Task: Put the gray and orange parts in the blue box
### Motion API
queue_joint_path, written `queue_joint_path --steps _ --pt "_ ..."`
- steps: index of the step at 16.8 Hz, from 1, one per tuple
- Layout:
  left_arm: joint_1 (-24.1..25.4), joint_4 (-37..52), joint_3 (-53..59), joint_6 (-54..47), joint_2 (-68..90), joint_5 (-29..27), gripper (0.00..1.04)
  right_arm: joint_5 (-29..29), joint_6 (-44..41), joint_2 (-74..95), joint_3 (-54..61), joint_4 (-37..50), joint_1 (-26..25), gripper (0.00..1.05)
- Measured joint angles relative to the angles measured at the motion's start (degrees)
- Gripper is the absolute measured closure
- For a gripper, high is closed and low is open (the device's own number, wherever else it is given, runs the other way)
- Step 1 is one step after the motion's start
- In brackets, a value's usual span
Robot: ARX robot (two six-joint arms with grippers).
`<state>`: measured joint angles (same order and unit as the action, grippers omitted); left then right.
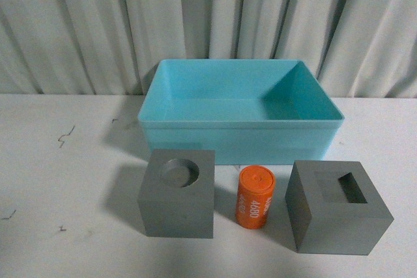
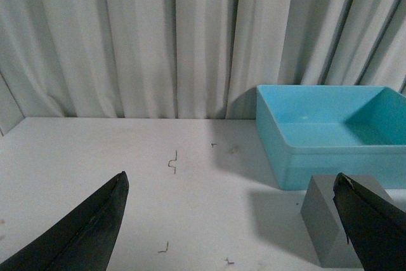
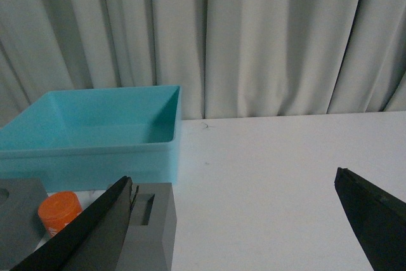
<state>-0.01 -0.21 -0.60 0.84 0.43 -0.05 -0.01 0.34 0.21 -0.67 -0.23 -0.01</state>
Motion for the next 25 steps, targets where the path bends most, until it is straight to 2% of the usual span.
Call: queue_joint_path --steps 10,11,12,13,14,15,16,18,21,25 --pt "0.00 0.02 0.00 0.00 0.00 0.02 0.07 0.00 0.00 0.00 0.00 0.00 0.00 0.06" --pt "0.00 0.00 0.00 0.00 0.00 0.00 0.07 0.26 1.20 1.99 -2.27 -7.41 -0.20 0.06" --pt "0.00 0.00 0.00 0.00 0.00 0.00 0.07 -1.07 2.43 11.72 -6.95 -14.75 -2.03 0.06" --pt "0.00 0.04 0.00 0.00 0.00 0.00 0.07 -3.19 2.62 21.92 -11.06 -14.27 -4.79 0.06" --pt "0.00 -0.02 0.00 0.00 0.00 0.00 0.07 -6.73 1.86 31.56 -15.78 -8.57 -6.01 0.06" --pt "0.00 0.02 0.00 -0.02 0.00 0.07 0.07 -10.29 -0.39 38.80 -20.09 -4.11 -5.49 0.06" --pt "0.00 0.02 0.00 0.00 0.00 0.02 0.07 -11.50 -3.43 47.74 -23.82 0.66 -4.04 0.06" --pt "0.00 0.00 0.00 0.00 0.00 0.04 0.07 -9.81 -6.34 59.39 -24.22 6.29 -1.40 0.06" --pt "0.00 0.00 0.00 0.00 0.00 0.02 0.07 -7.61 -5.22 73.33 -24.81 15.85 -0.35 0.06" --pt "0.00 0.02 0.00 0.00 0.00 0.02 0.07 -5.60 -1.62 82.53 -26.77 20.65 2.38 0.06"
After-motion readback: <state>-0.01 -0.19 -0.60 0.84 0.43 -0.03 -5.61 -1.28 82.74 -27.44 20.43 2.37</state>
